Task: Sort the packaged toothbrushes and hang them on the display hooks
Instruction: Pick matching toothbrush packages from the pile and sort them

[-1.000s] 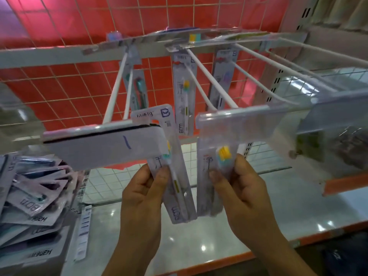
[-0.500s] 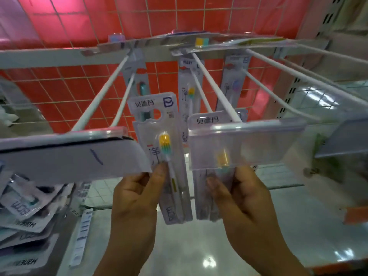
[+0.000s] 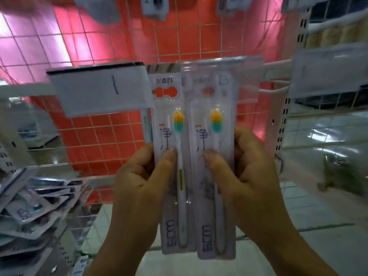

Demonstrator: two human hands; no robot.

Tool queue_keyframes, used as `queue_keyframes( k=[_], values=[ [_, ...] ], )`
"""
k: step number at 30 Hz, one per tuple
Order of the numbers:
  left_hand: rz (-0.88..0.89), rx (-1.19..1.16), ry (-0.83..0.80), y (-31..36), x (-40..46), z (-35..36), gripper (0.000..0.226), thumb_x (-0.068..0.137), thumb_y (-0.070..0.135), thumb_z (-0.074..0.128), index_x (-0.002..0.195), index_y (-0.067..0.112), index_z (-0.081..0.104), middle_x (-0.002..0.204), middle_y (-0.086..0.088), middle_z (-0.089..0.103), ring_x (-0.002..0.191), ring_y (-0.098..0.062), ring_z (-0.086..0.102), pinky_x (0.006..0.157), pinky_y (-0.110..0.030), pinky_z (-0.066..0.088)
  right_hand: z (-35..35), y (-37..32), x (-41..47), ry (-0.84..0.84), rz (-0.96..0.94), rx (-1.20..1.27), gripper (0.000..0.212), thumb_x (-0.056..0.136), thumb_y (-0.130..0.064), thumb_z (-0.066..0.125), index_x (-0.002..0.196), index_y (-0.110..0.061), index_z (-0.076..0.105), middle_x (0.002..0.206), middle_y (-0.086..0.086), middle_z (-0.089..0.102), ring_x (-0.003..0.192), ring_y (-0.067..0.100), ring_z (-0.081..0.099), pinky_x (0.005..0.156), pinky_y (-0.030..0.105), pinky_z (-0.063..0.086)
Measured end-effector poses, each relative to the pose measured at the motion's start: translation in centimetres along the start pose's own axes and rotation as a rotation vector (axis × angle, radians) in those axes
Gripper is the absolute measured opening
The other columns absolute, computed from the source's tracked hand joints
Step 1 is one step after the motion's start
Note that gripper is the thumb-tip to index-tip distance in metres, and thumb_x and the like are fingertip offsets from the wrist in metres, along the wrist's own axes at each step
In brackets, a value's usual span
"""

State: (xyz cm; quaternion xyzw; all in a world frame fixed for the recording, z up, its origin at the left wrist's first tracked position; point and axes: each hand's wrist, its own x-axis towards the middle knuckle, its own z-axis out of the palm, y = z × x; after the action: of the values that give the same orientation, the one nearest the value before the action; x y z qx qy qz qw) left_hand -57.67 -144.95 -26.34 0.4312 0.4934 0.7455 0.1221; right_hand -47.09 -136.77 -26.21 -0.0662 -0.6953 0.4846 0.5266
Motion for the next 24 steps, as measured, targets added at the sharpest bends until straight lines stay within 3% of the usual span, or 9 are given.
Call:
queue_keyframes(
  k=[4,9,24],
  values=[
    [0.017,0.05,-0.018,0.4,-0.6,0.3,0.024,0.077,0.034,0.055,0.094,0.023,0.069,0.084,0.0,0.075,0.077,-0.018,0.073,0.061,-0.027,0.059,-0.4,0.0,0.0,-0.015,-0.002,0.058,0.012,0.09,-0.015,0.058,0.102,-0.018,0.057,0.093,0.002,0.071,0.084,0.014,0.071,0.069,0.03,0.06],
    [0.051,0.08,-0.025,0.3,-1.0,0.9,0.019,0.089,0.024,0.054,0.099,0.016,0.067,0.086,-0.002,0.075,0.079,-0.018,0.073,0.063,-0.027,0.059,-1.0,-0.1,-0.1,-0.018,-0.035,0.019,0.012,0.091,-0.011,0.057,0.102,-0.018,0.056,0.093,0.001,0.07,0.082,0.009,0.07,0.066,0.022,0.057],
    [0.078,0.109,0.027,-0.9,-2.2,1.2,0.014,0.094,0.019,0.052,0.096,0.021,0.066,0.085,0.004,0.075,0.077,-0.013,0.073,0.062,-0.02,0.057,-1.1,0.4,0.5,-0.005,-0.001,-0.065,0.01,0.094,-0.019,0.057,0.103,-0.016,0.059,0.088,0.005,0.071,0.076,0.021,0.07,0.066,0.043,0.06]
  ],
)
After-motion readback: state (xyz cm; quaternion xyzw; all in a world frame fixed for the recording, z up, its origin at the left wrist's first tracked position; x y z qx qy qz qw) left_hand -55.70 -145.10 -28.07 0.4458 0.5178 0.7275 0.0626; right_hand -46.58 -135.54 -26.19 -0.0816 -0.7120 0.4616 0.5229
